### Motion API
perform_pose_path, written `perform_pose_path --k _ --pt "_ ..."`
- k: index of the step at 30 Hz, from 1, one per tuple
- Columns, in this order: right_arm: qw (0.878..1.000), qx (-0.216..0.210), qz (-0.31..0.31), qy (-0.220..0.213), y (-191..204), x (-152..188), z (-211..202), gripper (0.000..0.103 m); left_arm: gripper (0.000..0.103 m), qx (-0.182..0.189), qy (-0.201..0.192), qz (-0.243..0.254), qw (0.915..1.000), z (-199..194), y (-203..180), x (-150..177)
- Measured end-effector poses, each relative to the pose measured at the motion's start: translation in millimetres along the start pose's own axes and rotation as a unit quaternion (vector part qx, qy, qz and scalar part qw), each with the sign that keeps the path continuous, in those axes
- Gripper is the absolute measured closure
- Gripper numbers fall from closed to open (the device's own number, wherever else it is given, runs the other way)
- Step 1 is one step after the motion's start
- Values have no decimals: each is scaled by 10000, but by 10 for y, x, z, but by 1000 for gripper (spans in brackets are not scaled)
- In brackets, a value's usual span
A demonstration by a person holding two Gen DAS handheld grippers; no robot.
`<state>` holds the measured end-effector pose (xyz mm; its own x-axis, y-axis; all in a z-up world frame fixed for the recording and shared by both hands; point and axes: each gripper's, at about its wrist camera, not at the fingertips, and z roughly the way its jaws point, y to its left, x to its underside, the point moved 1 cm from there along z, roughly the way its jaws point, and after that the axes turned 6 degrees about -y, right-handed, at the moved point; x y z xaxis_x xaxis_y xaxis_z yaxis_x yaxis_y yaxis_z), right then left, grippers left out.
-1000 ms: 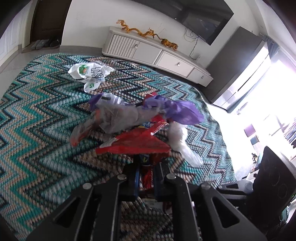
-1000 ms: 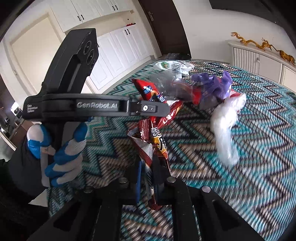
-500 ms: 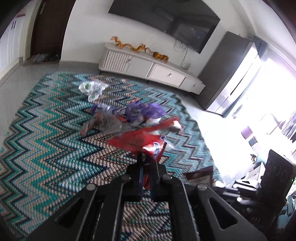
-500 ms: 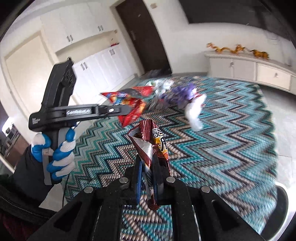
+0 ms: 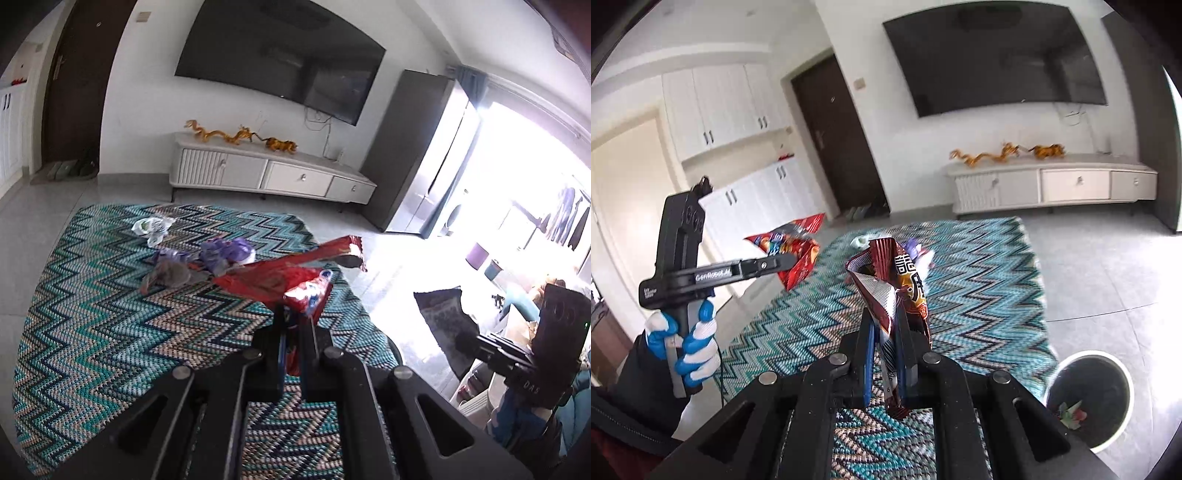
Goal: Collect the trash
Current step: 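Lift both held wrappers and carry them toward the gray bin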
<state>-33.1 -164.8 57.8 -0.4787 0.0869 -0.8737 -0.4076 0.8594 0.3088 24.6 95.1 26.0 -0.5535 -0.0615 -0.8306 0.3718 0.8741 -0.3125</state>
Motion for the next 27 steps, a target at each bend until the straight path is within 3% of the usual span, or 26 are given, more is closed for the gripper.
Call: perform_pose_path --k 7,14,20,27 --pt "9986 390 164 -322 -237 49 -402 93 98 244 168 397 9988 157 -502 23" --pt "9933 886 596 -446 -796 174 -671 93 98 610 557 807 9933 686 -1054 29" --pt "9837 1385 1049 -472 -1395 291 -811 93 98 807 1134 1123 9839 1382 -1511 128" --pt "9744 1723 1417 -277 -2011 420 -768 93 98 1034 1805 1477 9669 2177 -1974 308"
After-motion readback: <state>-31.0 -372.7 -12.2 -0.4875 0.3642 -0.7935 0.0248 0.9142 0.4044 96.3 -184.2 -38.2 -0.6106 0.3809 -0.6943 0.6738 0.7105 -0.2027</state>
